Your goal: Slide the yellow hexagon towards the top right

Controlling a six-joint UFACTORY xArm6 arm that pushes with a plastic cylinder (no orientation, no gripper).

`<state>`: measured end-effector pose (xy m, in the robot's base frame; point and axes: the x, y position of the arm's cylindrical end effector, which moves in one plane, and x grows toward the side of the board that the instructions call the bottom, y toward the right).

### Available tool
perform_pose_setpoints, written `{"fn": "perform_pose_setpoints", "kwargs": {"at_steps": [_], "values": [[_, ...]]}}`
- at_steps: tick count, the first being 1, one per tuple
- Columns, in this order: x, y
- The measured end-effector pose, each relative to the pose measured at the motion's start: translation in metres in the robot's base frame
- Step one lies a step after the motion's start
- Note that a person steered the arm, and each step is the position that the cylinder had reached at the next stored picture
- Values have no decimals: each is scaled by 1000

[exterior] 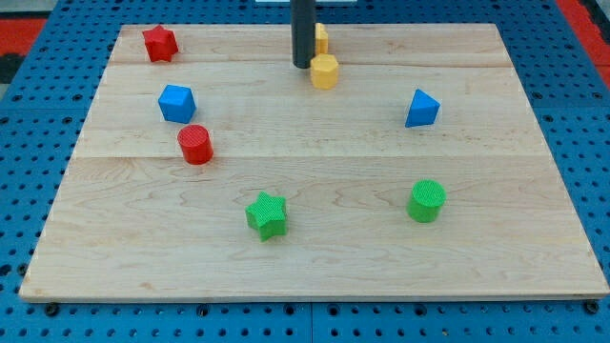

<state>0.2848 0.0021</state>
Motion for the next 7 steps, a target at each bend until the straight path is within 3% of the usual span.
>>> {"fn": "perform_pose_setpoints", "kwargs": {"at_steps": [1, 3, 6, 7], "values": [[34, 1], [35, 58], [-14, 106], [-17, 146]]}}
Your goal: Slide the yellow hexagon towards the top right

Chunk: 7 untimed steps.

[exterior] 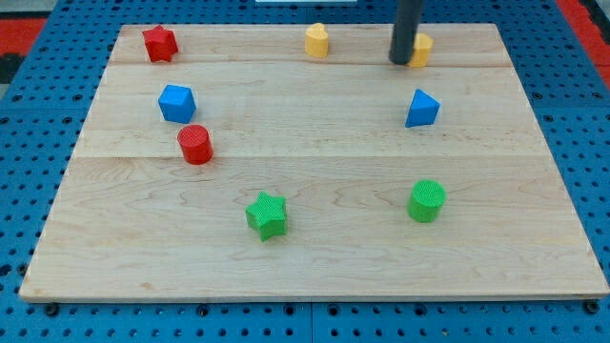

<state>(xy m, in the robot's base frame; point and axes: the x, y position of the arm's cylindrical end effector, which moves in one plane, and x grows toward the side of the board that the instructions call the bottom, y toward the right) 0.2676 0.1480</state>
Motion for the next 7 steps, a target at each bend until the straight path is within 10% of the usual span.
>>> {"fn": "perform_pose_setpoints", "kwargs": {"at_steps": [7], "values": [[-4, 37]]}}
